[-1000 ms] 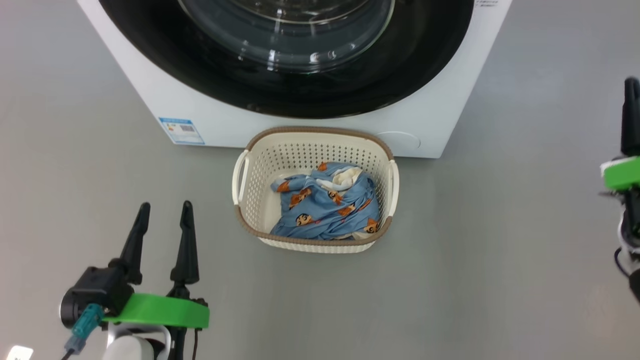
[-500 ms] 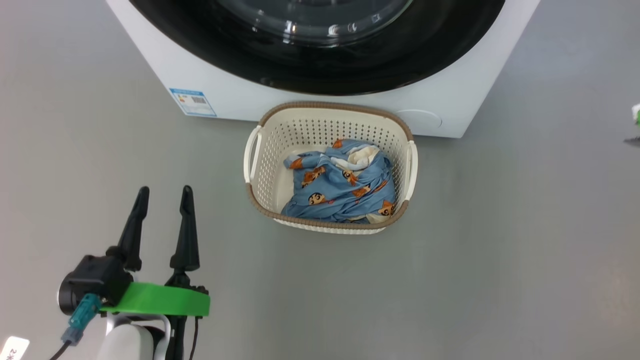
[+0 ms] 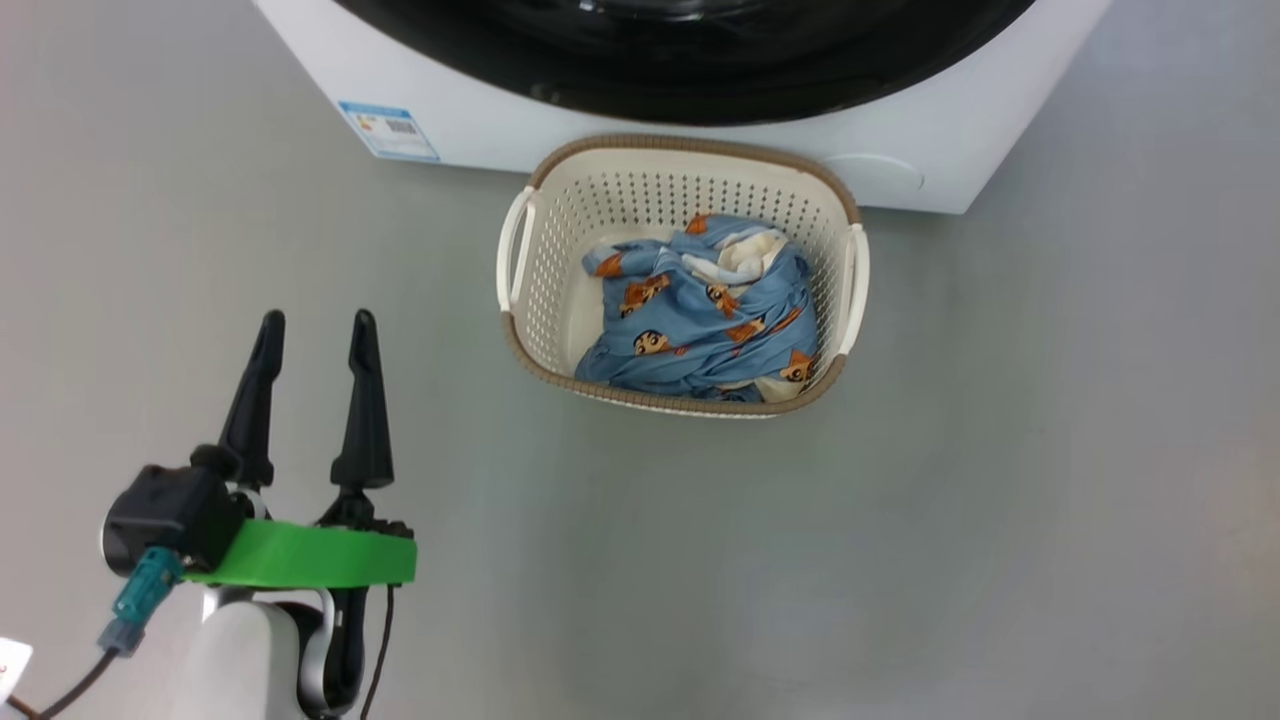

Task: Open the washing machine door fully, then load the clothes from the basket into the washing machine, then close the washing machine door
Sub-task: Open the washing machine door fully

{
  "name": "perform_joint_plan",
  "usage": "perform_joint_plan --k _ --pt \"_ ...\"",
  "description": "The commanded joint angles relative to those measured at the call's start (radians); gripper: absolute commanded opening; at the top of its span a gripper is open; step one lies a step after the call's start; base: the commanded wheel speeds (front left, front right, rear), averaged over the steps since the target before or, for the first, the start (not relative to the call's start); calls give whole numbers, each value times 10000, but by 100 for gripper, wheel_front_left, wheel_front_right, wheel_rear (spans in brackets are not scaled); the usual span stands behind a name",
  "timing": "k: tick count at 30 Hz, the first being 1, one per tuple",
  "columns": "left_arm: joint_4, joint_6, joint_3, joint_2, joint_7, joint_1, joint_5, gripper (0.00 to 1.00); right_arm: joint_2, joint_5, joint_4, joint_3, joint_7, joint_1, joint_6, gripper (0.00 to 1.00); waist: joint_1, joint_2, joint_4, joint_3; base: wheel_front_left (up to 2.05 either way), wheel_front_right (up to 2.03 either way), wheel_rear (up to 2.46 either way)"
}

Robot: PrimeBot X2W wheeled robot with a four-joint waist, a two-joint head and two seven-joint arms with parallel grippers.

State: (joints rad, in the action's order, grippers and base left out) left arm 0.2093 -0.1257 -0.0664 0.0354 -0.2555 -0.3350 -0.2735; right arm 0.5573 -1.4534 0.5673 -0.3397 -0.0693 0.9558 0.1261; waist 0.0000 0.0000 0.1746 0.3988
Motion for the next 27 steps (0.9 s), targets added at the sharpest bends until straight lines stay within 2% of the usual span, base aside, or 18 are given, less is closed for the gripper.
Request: perform_joint_plan --k 1,10,19,27 --pt "-292 -49 267 148 -63 -210 -109 100 105 -470 -293 45 288 180 46 0 0 0 159 237 0 0 0" --pt "-397 -50 289 148 -63 -343 -248 100 15 -1982 -507 666 1890 871 46 0 0 0 439 655 0 0 0" --pt "-476 61 128 148 -63 -387 -446 100 -86 -1987 -397 630 3112 1498 46 0 0 0 643 917 0 0 0" --pt "-494 101 67 148 -63 -417 -586 100 -225 -1944 -84 741 3709 2089 46 0 0 0 823 1068 0 0 0"
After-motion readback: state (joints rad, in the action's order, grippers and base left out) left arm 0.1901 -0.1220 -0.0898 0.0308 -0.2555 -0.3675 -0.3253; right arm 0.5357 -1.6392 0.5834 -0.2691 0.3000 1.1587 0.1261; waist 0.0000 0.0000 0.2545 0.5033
